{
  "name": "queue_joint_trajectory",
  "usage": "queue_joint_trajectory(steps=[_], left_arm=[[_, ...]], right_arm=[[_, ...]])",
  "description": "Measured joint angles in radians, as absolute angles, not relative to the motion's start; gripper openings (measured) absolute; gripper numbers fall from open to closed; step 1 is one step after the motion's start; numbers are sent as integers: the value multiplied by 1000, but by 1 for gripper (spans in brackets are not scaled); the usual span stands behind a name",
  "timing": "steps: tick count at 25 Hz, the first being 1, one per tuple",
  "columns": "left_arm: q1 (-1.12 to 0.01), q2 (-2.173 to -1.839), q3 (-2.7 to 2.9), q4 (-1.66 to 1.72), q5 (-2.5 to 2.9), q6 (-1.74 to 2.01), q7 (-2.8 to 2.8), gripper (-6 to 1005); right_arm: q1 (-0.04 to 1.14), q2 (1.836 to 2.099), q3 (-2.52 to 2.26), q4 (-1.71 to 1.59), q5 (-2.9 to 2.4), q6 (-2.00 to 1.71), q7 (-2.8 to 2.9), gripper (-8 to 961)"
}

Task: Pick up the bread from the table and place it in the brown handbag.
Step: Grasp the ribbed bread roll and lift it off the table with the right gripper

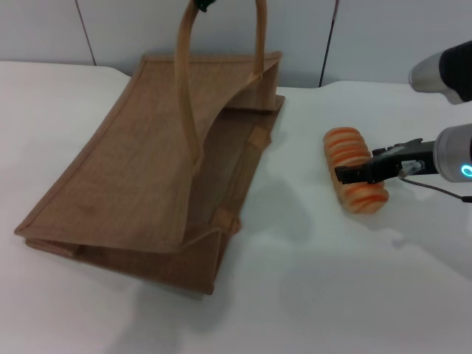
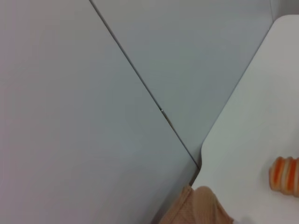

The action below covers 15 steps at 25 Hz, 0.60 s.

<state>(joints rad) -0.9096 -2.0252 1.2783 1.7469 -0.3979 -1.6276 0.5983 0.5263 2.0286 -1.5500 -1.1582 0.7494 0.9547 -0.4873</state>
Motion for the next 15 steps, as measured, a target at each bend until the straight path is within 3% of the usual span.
queue_joint_trajectory(steps=[15], left_arm=[[-923,-2026,1408,1678,-321,-1590,551,110]], right_arm=[[619,2025,-1404,-970,740,1043,-468,857]])
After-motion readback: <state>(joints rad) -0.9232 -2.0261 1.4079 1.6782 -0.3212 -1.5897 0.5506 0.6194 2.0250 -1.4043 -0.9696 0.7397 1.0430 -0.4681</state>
